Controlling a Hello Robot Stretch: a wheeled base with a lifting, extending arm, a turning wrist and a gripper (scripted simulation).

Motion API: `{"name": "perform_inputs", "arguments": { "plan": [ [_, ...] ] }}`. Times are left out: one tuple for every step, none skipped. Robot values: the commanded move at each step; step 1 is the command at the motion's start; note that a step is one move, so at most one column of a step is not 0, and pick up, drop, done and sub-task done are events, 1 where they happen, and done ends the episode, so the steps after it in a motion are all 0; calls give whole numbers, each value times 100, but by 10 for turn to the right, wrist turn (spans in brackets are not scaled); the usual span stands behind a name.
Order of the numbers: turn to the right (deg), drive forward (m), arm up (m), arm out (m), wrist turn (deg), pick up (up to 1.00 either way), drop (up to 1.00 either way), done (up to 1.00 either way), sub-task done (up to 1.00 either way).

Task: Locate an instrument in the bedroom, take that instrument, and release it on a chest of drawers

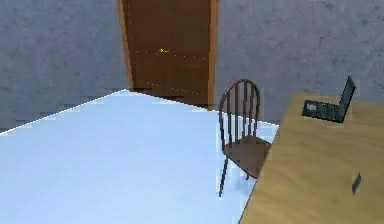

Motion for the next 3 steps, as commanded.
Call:
{"name": "perform_inputs", "arguments": {
  "plan": [
    [450, 0, 0, 0, 0, 0, 0, 0, 0],
    [450, 0, 0, 0, 0, 0, 0, 0, 0],
    [300, 0, 0, 0, 0, 0, 0, 0, 0]
  ]
}}
